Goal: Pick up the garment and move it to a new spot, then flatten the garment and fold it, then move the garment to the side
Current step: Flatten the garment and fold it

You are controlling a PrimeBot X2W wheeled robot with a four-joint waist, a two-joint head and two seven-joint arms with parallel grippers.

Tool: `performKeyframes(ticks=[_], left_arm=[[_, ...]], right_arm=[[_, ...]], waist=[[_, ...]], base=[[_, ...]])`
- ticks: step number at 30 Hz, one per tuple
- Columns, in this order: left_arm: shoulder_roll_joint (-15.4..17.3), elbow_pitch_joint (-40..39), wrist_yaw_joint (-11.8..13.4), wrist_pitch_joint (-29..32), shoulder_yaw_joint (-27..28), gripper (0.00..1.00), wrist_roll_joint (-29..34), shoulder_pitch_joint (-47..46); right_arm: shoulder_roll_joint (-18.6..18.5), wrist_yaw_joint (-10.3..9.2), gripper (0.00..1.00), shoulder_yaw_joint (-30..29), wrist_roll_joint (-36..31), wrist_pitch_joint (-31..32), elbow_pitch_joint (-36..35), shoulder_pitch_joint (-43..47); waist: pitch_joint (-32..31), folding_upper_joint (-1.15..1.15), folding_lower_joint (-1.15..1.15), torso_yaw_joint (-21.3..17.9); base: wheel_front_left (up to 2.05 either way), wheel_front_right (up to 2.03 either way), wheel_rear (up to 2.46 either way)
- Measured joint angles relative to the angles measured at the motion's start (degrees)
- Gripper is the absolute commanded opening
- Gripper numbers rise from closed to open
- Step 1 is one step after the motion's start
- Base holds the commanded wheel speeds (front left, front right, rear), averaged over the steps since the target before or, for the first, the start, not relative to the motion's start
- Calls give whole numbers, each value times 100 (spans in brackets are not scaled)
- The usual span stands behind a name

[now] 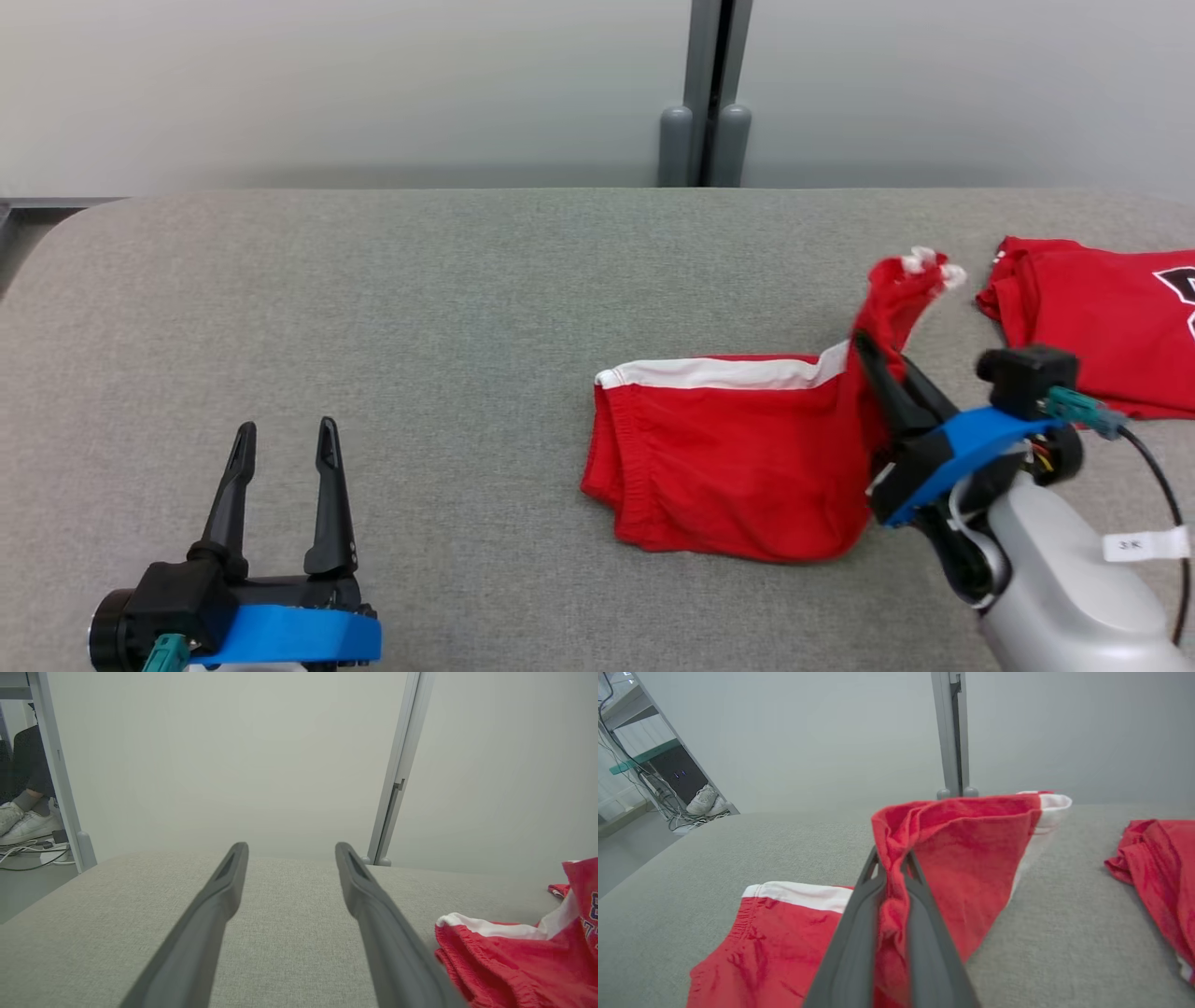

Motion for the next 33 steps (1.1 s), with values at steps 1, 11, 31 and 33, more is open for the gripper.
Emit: performKeyframes(ticks=[1, 11, 31, 33], left_arm=[[1, -2, 0, 0, -22, 100, -14, 1], [1, -3, 10, 0, -51, 100, -70, 10], [0, 36, 53, 0, -119, 100, -123, 42], [1, 48, 52, 0, -137, 100, -108, 42]], right_arm=[[88, 0, 0, 14, -64, 45, -70, -35], [653, 0, 0, 377, -442, 415, -483, 88], [760, 0, 100, 1617, -683, 54, -549, 774], [702, -1, 100, 1612, -679, -63, -644, 800]], waist=[[4, 0, 0, 35], [98, 0, 0, 364], [77, 1, 0, 297], [31, 1, 0, 254]], base=[[0, 0, 0], [0, 0, 0], [0, 0, 0], [0, 0, 0]])
